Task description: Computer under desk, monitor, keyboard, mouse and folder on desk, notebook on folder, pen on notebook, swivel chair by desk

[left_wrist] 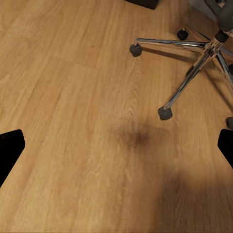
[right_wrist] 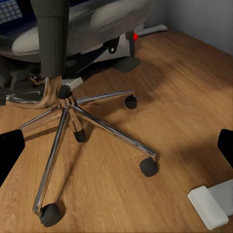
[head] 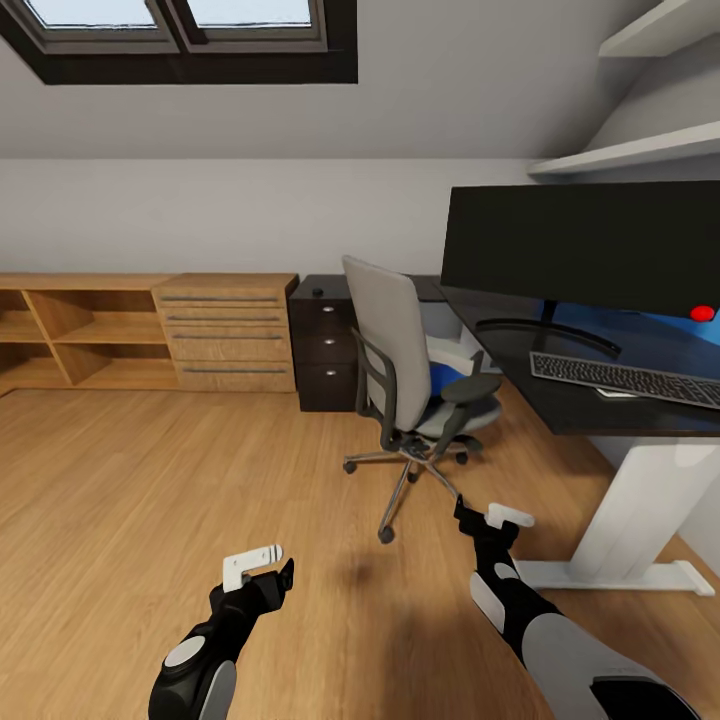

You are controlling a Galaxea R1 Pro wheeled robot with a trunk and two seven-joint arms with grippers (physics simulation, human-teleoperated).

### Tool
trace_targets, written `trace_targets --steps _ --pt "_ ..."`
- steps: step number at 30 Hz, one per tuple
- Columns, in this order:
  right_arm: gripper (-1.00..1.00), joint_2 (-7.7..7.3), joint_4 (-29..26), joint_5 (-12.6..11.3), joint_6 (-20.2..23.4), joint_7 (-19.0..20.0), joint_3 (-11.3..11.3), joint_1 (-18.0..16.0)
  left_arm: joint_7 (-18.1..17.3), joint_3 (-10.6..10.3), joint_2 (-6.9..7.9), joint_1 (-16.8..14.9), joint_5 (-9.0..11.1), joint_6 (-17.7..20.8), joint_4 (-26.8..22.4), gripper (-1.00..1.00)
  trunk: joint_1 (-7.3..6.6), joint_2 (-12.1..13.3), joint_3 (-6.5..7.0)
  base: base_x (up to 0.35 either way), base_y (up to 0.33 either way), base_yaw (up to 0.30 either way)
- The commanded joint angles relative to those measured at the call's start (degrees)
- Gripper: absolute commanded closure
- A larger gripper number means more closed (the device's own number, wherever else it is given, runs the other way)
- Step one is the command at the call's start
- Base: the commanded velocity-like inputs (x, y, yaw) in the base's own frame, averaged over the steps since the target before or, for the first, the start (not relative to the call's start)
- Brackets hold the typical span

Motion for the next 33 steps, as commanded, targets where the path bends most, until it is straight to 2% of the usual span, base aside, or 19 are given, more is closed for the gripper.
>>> trace_targets --steps 1,21,25,29,33 --pt "-1.00 0.02 0.03 -0.26 -0.22 -0.02 -0.01 -0.04 0.52 -0.07 0.01 -0.03 0.61 0.20 -0.07 -1.00 0.21 -0.44 -0.24 0.000 0.000 0.000" --pt "-1.00 0.10 0.02 -0.21 -0.25 -0.29 -0.03 -0.04 0.61 -0.07 0.01 -0.03 0.61 0.29 0.10 -1.00 4.61 -8.46 -3.83 0.000 0.000 0.000" --pt "-1.00 0.10 0.23 -0.16 -1.76 -0.29 -0.02 -0.04 0.54 -0.07 0.01 -0.03 0.61 0.29 0.10 -1.00 4.61 -8.46 -3.83 0.000 0.000 0.000" --pt "-1.00 -0.05 0.09 -0.16 -5.48 -0.26 0.11 0.04 0.52 -0.10 0.01 -0.03 0.61 0.26 0.05 -1.00 4.61 -8.46 -3.83 0.000 0.000 0.000" --pt "-1.00 -0.29 -0.18 -0.21 -2.58 -0.42 0.08 -0.14 0.46 -0.08 0.07 -0.03 0.61 0.22 -0.05 -1.00 4.61 -8.46 -3.83 0.000 0.000 0.000"
